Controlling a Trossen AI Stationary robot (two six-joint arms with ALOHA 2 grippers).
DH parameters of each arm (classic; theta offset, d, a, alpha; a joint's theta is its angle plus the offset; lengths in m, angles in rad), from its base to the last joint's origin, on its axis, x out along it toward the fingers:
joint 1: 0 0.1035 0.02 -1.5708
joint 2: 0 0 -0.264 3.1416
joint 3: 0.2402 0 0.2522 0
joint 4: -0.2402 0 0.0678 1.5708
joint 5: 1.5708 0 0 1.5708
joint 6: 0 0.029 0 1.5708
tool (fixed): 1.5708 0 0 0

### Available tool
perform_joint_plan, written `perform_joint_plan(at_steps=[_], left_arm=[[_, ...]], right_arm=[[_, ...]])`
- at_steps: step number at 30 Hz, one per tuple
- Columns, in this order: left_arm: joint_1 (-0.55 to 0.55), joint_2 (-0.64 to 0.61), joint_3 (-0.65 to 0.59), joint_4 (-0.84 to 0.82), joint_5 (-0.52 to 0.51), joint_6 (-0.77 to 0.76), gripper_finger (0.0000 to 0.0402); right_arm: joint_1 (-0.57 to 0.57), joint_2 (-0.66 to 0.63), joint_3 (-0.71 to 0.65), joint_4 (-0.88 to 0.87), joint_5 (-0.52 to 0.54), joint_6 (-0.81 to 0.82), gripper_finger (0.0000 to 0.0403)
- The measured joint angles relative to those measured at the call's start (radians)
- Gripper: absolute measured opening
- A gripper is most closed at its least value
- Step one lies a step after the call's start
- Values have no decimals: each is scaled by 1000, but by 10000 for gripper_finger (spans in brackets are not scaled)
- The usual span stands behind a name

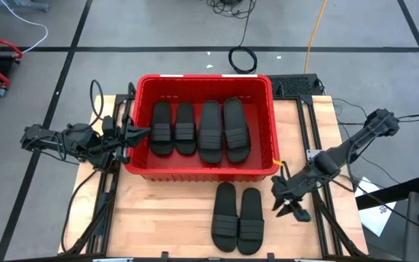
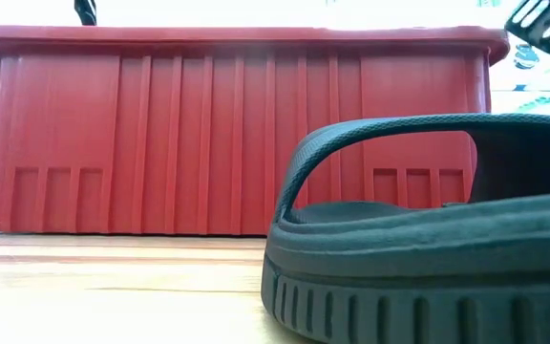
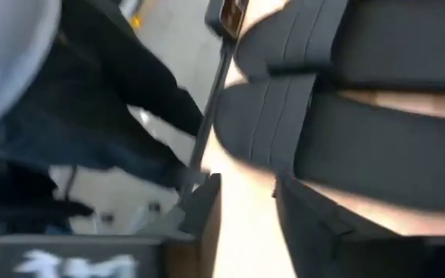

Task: Pick and place slides into bin
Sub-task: Put the slipper on top of the slipper inside the bin

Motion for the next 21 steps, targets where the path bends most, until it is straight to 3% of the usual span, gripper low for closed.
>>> perform_joint_plan(at_steps=[4, 8, 21], left_arm=[[0, 0, 0, -2, 28, -14, 11], [0, 0, 0, -4, 47, -14, 2], [0, 0, 0, -41, 47, -14, 2]], right_arm=[[0, 46, -98, 221, -7, 57, 169], [8, 120, -127, 285, 21, 56, 200], [-6, 373, -129, 462, 20, 37, 208]])
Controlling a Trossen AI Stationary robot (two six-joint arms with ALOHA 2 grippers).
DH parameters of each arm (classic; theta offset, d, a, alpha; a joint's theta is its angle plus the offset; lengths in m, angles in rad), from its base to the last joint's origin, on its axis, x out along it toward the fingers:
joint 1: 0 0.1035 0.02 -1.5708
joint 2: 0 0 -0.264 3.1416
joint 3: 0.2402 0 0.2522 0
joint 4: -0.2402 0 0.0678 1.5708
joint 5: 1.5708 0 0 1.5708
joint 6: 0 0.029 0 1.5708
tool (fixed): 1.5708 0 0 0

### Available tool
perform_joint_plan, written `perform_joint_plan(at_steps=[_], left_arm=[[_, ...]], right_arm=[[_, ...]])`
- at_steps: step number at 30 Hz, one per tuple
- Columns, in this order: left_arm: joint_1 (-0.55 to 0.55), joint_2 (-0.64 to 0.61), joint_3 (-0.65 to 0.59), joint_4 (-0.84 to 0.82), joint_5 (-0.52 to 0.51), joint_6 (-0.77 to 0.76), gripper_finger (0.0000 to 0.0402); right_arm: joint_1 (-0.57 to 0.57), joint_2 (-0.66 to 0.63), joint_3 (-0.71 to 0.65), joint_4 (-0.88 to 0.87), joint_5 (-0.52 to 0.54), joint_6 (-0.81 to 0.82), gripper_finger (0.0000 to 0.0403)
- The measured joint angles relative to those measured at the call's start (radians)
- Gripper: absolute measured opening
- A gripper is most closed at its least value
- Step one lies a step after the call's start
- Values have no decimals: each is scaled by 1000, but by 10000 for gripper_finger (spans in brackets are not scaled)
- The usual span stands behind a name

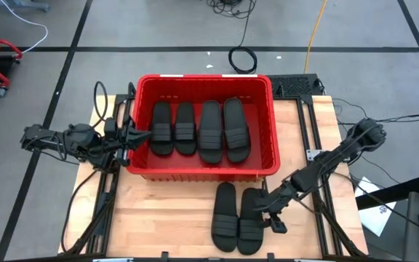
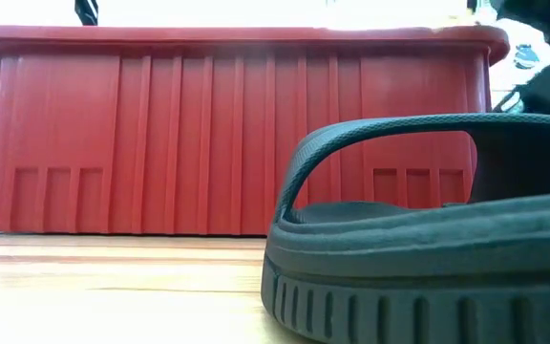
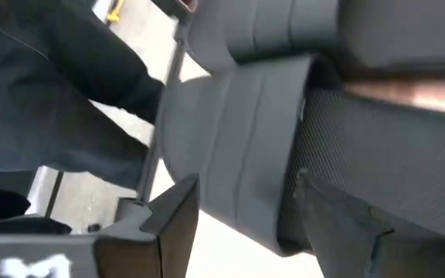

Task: Pick and place slides into bin
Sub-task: Put the slipper on top of the slipper inside the bin

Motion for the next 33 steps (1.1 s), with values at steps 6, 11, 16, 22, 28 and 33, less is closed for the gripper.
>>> perform_joint_plan(at_steps=[6, 11, 16, 22, 28, 33], left_arm=[[0, 0, 0, -7, 0, -15, 14], [0, 0, 0, -8, 32, -21, 9], [-1, 0, 0, -14, 52, -22, 4], [-1, 0, 0, -16, 52, -19, 18], [-1, 0, 0, -22, 52, -5, 10], [0, 0, 0, -22, 52, -4, 4]], right_arm=[[-22, 97, 0, 53, -65, 34, 208], [-34, 149, 0, 173, -147, 40, 205], [-34, 172, 0, 221, -213, 59, 182], [-34, 171, 0, 271, -234, 57, 134], [-34, 166, 0, 279, -296, 50, 15], [-34, 85, 0, 248, -347, 75, 6]])
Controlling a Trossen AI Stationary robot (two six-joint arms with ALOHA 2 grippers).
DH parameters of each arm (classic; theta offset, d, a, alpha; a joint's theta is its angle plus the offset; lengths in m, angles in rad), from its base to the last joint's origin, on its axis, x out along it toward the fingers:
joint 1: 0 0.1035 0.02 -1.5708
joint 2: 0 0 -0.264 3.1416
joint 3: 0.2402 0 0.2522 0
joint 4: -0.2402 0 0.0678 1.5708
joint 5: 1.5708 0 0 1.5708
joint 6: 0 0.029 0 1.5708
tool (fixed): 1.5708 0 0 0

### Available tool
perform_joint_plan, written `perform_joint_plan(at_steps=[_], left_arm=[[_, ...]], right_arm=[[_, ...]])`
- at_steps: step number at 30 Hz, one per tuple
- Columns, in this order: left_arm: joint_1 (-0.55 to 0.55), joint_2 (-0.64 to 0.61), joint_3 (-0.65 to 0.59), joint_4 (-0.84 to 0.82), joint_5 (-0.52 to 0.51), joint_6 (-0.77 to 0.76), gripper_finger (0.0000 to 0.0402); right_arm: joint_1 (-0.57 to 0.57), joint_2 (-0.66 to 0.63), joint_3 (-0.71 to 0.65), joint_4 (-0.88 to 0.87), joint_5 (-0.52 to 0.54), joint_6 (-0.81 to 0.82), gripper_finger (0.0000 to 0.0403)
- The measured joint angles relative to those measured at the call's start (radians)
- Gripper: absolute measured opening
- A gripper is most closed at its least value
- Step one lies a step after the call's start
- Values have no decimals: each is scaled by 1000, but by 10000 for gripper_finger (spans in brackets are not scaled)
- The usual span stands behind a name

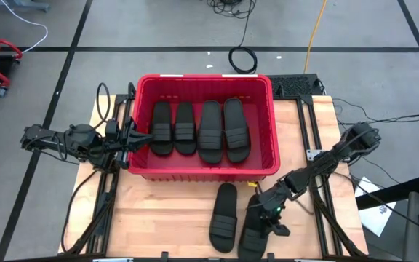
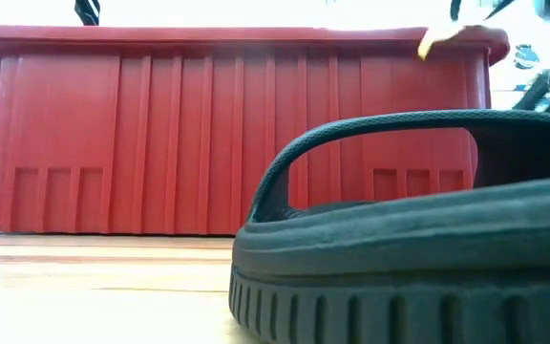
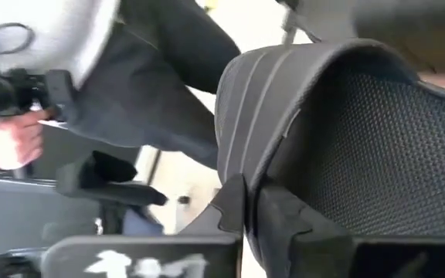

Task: Pick and place slides into bin
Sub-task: Put the slipper on top of the slipper inside the bin

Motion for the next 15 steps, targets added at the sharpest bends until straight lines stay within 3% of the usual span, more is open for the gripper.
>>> perform_joint_plan(at_steps=[7, 12, 15], left_arm=[[0, 0, 0, 0, 0, 1, 16], [0, 0, 0, 0, 0, 2, 3], [0, 0, 0, 0, 0, 4, 4]], right_arm=[[0, -229, 0, -181, 19, 6, 4], [21, -380, 20, -293, 150, 40, 3], [52, -428, 121, -465, 247, -18, 2]])
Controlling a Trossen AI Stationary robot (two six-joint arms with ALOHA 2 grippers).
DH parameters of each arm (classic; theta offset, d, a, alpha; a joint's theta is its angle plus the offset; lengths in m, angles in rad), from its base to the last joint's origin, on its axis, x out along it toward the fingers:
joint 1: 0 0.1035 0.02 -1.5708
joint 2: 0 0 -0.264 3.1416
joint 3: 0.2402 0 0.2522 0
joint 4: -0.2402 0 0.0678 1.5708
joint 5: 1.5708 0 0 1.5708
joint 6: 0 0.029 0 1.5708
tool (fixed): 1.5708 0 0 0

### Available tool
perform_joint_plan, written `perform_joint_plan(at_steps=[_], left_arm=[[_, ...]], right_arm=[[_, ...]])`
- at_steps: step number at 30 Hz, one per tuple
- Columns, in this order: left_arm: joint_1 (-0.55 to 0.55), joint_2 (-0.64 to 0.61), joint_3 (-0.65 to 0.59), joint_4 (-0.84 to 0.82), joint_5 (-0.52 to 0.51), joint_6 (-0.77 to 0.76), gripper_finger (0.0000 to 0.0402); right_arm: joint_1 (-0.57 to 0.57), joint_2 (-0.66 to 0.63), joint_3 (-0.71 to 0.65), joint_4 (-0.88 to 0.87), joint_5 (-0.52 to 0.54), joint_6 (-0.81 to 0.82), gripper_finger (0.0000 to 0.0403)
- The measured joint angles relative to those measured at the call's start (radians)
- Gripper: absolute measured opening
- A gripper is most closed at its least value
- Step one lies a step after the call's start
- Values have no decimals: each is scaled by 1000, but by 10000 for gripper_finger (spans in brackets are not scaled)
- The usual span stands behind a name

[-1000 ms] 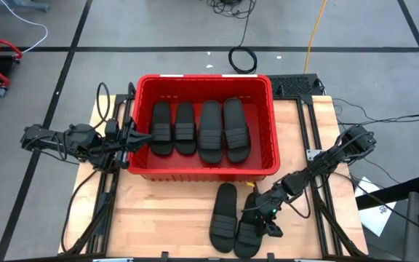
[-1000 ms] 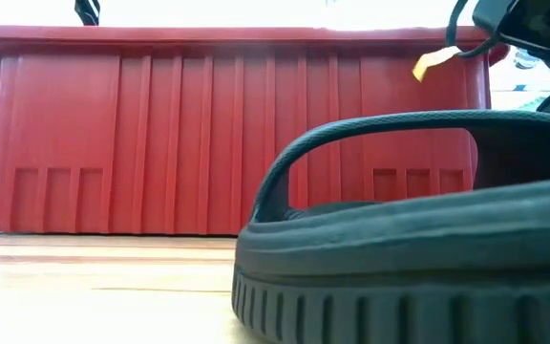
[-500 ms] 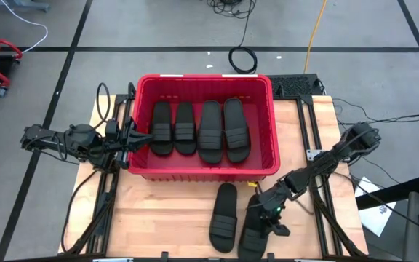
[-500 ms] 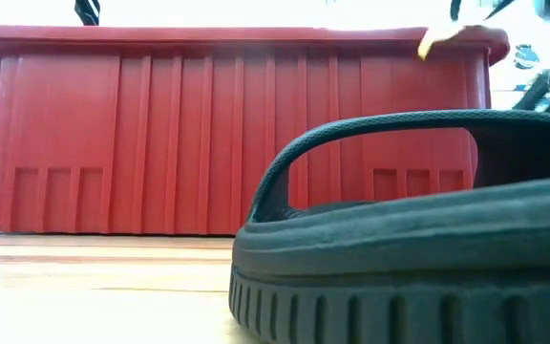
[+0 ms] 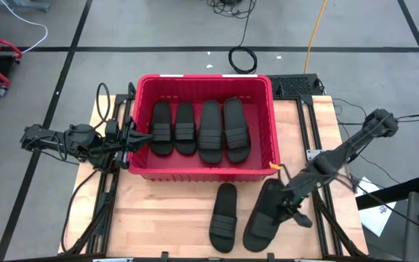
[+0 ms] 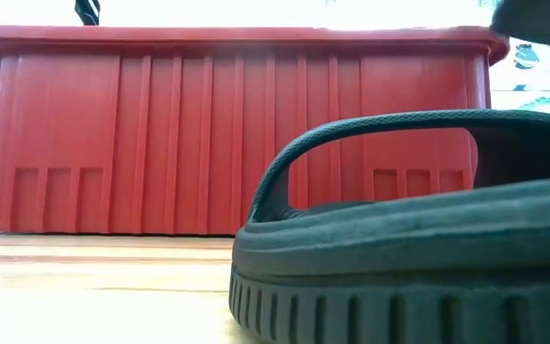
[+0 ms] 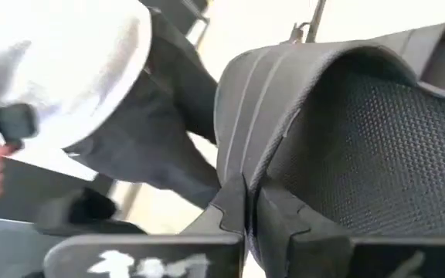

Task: Pick and place slides into bin
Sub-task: Put the slipper on top of the slipper inside the bin

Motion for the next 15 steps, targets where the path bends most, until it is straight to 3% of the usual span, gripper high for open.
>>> perform_joint_plan(at_steps=[4, 9, 12, 15], left_arm=[[0, 0, 0, 0, 0, 15, 14], [0, 0, 0, 1, 0, 41, 11], [0, 0, 0, 1, 0, 41, 2], [0, 0, 0, 1, 0, 41, 5]], right_arm=[[7, -2, 177, -321, 197, -125, 2], [-58, -8, 309, -298, 482, -298, 1], [-145, -2, 330, -221, 485, -431, 1], [-265, 15, 352, -166, 399, -515, 1]])
